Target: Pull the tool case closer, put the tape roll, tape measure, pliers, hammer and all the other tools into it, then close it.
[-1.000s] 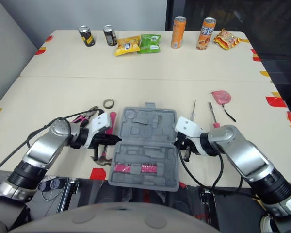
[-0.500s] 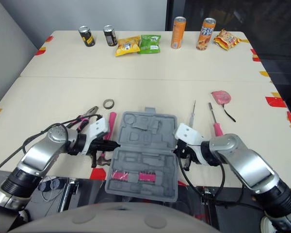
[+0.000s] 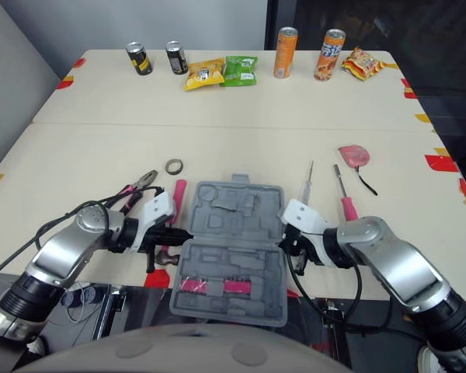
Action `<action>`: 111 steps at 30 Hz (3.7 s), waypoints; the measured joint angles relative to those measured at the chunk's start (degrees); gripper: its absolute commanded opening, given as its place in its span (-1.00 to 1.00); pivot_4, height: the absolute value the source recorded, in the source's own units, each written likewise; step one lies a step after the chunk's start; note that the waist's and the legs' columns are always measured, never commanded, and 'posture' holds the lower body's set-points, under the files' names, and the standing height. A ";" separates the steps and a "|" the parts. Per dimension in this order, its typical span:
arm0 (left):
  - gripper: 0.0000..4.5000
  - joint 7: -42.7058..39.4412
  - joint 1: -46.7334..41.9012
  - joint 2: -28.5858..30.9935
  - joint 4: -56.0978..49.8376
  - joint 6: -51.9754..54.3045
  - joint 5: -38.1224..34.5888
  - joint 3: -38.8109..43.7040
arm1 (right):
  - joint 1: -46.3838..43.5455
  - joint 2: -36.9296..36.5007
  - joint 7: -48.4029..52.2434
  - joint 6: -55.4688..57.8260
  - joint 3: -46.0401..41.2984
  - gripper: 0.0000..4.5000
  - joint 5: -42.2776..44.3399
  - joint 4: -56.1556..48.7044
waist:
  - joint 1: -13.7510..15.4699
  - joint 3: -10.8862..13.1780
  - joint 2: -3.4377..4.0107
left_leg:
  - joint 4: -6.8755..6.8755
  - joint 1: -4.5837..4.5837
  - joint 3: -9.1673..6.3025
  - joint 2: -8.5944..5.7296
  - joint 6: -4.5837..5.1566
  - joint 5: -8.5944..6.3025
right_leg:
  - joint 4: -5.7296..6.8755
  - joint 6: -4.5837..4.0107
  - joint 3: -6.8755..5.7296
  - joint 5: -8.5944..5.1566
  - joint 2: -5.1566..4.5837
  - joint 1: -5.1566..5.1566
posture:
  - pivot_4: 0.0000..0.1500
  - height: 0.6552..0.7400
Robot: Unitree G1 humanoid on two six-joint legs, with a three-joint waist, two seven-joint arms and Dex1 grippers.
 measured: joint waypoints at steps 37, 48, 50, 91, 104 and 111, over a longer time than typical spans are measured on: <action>0.17 0.68 24.33 -5.69 0.11 -15.30 -28.30 40.23 | 26.11 16.85 14.30 -50.52 -39.76 0.15 14.05 16.21 | -0.27 -0.06 -0.06 | -0.27 0.03 -0.06 0.00 -0.03 -0.04 | -0.58 0.10 -0.05 -0.01 0.07 0.25 | 1.00 1.00; 1.00 -8.67 33.30 -2.73 16.76 -25.66 -26.16 48.90 | 33.24 14.41 25.46 -62.44 -52.16 0.99 16.53 37.25 | -0.19 0.10 -0.16 | -1.08 1.19 -0.04 -0.08 -0.21 -0.17 | -1.72 0.30 -0.02 0.03 0.09 1.60 | 1.00 1.00; 1.00 -8.80 33.20 -2.73 17.19 -26.41 -25.78 48.88 | 32.49 14.01 25.85 -62.80 -52.17 0.99 16.59 38.54 | -0.14 0.09 -0.15 | -1.10 1.19 -0.04 -0.08 -0.10 -0.10 | -1.71 0.29 -0.03 0.04 0.09 1.61 | 1.00 1.00; 0.16 -19.54 -55.19 2.40 43.66 -16.85 22.90 -25.36 | 8.66 11.59 18.59 -44.41 -31.97 1.00 27.02 13.74 | 0.36 -0.05 0.01 | -0.05 -0.03 -0.11 -0.04 0.01 0.00 | -0.48 0.20 -0.12 0.04 0.01 0.37 | 1.00 1.00; 0.16 -17.32 -56.32 -4.09 53.04 -27.66 34.46 -27.24 | 7.67 11.43 20.91 -43.88 -31.63 1.00 26.65 16.40 | 0.77 -0.03 -0.02 | 0.03 -0.10 -0.13 -0.04 0.02 0.00 | -0.31 0.20 -0.16 0.05 -0.04 0.26 | 1.00 1.00; 0.16 -17.34 -54.77 -5.80 52.95 -27.70 35.51 -27.01 | 7.64 11.43 22.02 -44.08 -31.30 1.00 26.04 17.79 | 0.98 -0.03 -0.03 | 0.03 -0.09 -0.13 -0.04 0.03 0.00 | -0.27 0.19 -0.17 0.04 -0.05 0.25 | 1.00 1.00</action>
